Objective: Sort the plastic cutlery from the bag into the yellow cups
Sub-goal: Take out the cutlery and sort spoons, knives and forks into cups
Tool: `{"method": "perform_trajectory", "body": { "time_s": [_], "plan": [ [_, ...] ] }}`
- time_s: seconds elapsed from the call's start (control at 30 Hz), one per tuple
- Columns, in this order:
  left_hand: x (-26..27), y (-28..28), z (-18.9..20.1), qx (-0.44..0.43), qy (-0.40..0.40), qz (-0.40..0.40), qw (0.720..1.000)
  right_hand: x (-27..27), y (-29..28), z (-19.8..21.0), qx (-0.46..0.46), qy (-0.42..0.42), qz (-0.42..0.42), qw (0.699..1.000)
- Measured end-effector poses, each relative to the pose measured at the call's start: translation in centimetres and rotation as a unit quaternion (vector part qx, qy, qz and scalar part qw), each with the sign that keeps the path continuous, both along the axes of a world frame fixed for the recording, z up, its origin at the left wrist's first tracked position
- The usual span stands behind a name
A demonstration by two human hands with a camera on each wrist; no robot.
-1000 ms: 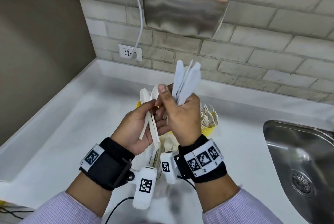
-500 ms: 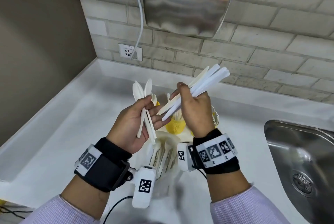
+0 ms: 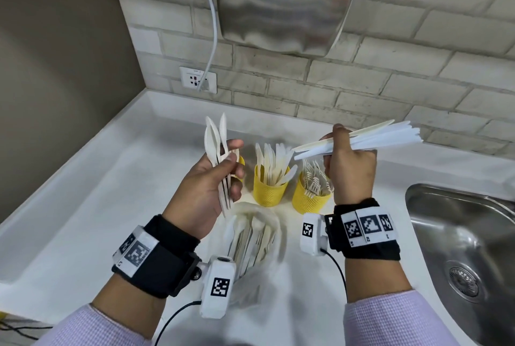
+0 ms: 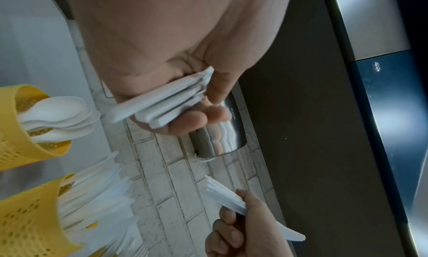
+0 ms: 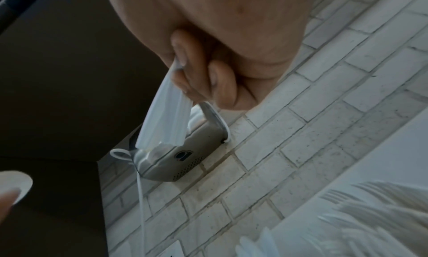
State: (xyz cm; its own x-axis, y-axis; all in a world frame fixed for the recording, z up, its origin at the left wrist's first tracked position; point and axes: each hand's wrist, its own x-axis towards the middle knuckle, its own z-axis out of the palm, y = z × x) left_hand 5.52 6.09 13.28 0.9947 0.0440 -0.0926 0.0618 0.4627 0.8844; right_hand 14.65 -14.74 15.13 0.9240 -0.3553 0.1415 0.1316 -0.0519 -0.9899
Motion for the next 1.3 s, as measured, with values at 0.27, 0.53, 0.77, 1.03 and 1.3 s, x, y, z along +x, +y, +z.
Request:
{"method": "perform_trajectory", "body": {
  "time_s": [0.27,0.53,0.77,1.03,1.3],
  "plan": [
    [0.0,0.3,0.1,0.006,0.036,0.005,0.999,0.8,1.1,-2.1,-0.086,0.017,0.033,0.996],
    [0.0,-0.1,-0.1,0.066,0.047,0.007,0.997,3.8,4.3,-4.2,-0.309,0.036,0.094,0.946],
    [0.1,-0.1,0.0,0.079,0.047,0.005,0.996,5.2,5.7,-4.6,-0.491,0.087,0.099,0.861],
    [0.3,-0.2,-0.1,0.094,0.056,0.008,0.994,5.9,6.1,-6.7,-0.562,0.126,0.111,0.81],
    [0.4,-0.6,-0.1,0.104,0.061,0.006,0.993,6.5,5.3,-7.9,-0.567,0.134,0.12,0.804]
  ]
}}
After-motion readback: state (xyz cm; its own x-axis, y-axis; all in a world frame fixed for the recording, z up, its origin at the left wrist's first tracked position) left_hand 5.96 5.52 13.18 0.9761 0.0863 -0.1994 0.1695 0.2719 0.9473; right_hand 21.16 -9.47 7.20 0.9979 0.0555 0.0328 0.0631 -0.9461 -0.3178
